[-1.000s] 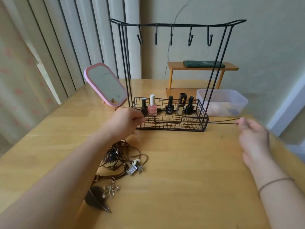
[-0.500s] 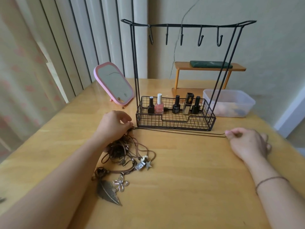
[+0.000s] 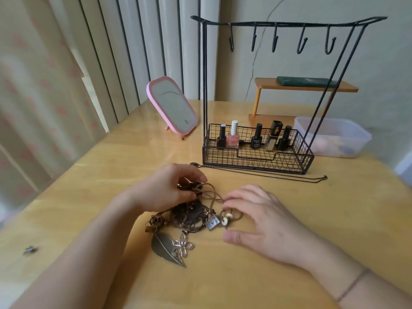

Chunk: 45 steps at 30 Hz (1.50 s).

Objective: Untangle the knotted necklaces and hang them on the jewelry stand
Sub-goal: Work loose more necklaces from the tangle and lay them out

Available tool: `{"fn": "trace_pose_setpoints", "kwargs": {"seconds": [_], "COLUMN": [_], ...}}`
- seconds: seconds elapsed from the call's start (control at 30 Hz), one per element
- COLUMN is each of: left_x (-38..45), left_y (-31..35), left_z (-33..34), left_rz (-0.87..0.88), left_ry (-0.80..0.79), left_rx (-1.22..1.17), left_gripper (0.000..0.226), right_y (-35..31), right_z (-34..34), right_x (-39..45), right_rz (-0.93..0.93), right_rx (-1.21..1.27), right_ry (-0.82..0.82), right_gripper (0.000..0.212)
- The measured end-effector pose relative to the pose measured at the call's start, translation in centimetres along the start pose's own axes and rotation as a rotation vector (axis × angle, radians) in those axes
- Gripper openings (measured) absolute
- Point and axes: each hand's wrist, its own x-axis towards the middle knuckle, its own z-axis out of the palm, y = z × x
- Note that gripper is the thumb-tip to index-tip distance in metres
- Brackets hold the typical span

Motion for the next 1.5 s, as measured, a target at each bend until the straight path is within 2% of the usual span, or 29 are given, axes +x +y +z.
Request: {"fn": "trace_pose_setpoints", "kwargs": {"seconds": [0.13, 0.2, 0.27, 0.33, 0.4, 0.47, 0.63, 0.7, 0.77, 0.8, 0.9, 0.93, 0.97, 1.03, 1.13, 1.17, 1.23, 1.3, 1.4, 1.5], "left_x": [-0.4, -0.6, -0.6, -0.5, -0.4, -0.4, -0.3, -0.3, -0.4, -0.6, -1.5, -1.7, -1.9, -2.3, -2.8, -2.8, -2.8, -2.5, -2.1, -1.8], "left_y": [-0.1, 0.1, 0.2, 0.4, 0.7, 0.9, 0.8, 0.9, 1.4, 1.6, 2.0, 1.9, 1.7, 0.9, 0.2, 0.2, 0.5, 0.7, 1.0, 1.2], "left_z": [-0.5, -0.6, -0.4, -0.1, 0.3, 0.7, 1.3, 1.5, 1.6, 1.5, 0.4, -0.2, -0.9, -2.2, -3.1, -3.1, -2.5, -1.9, -1.5, -1.1], "left_rz": [0.004, 0.028, 0.039, 0.048, 0.070, 0.068, 0.026, 0.049, 0.087, 0.105, 0.093, 0.073, 0.054, 0.019, -0.046, -0.080, -0.128, -0.133, -0.099, -0.015], "left_ry": [0.054, 0.070, 0.075, 0.063, 0.039, 0.007, -0.143, -0.131, -0.125, -0.149, -0.228, -0.222, -0.200, -0.144, -0.185, -0.230, -0.303, -0.326, -0.296, -0.238], "left_rx": [-0.265, -0.313, -0.345, -0.370, -0.371, -0.373, -0.285, -0.203, -0.088, -0.024, 0.073, 0.090, 0.112, 0.156, 0.154, 0.147, 0.169, 0.217, 0.245, 0.290], "left_gripper": [0.043, 0.044, 0.039, 0.028, 0.022, 0.021, 0.021, 0.019, 0.013, 0.010, 0.011, 0.015, 0.019, 0.018, 0.018, 0.023, 0.031, 0.032, 0.021, 0.014], "right_y": [0.8, 1.3, 1.3, 1.4, 1.7, 2.2, 3.3, 3.9, 4.7, 4.9, 6.1, 6.5, 6.9, 7.0, 4.6, 3.2, 0.3, -1.5, -3.0, -3.7], "right_z": [0.1, -0.8, -2.2, -3.4, -4.1, -4.5, -5.5, -5.6, -5.8, -5.9, -6.2, -6.2, -6.0, -5.4, -4.2, -3.7, -2.3, -0.7, 0.9, 2.2], "right_x": [-0.1, -0.3, -0.6, -0.9, -1.2, -1.2, -1.1, -1.2, -1.4, -1.6, -2.4, -2.6, -2.6, -2.5, -1.9, -1.7, -1.5, -1.3, -1.3, -1.4], "right_rz": [-0.039, 0.026, 0.129, 0.165, 0.166, 0.186, 0.238, 0.375, 0.544, 0.615, 0.777, 0.795, 0.790, 0.678, 0.237, 0.068, -0.217, -0.400, -0.552, -0.580], "right_rx": [-0.015, 0.209, 0.581, 1.014, 1.402, 1.559, 1.703, 1.644, 1.438, 1.237, 0.276, 0.062, -0.040, -0.081, 0.083, 0.108, 0.078, -0.051, -0.352, -0.423], "right_ry": [0.149, 0.183, 0.226, 0.302, 0.356, 0.434, 0.530, 0.546, 0.551, 0.556, 0.455, 0.406, 0.391, 0.466, 0.598, 0.569, 0.406, 0.258, 0.148, 0.069], "right_gripper": [0.029, 0.009, 0.008, 0.017, 0.018, 0.016, 0.014, 0.032, 0.055, 0.061, 0.068, 0.065, 0.056, 0.032, 0.026, 0.024, 0.025, 0.028, 0.046, 0.057]}}
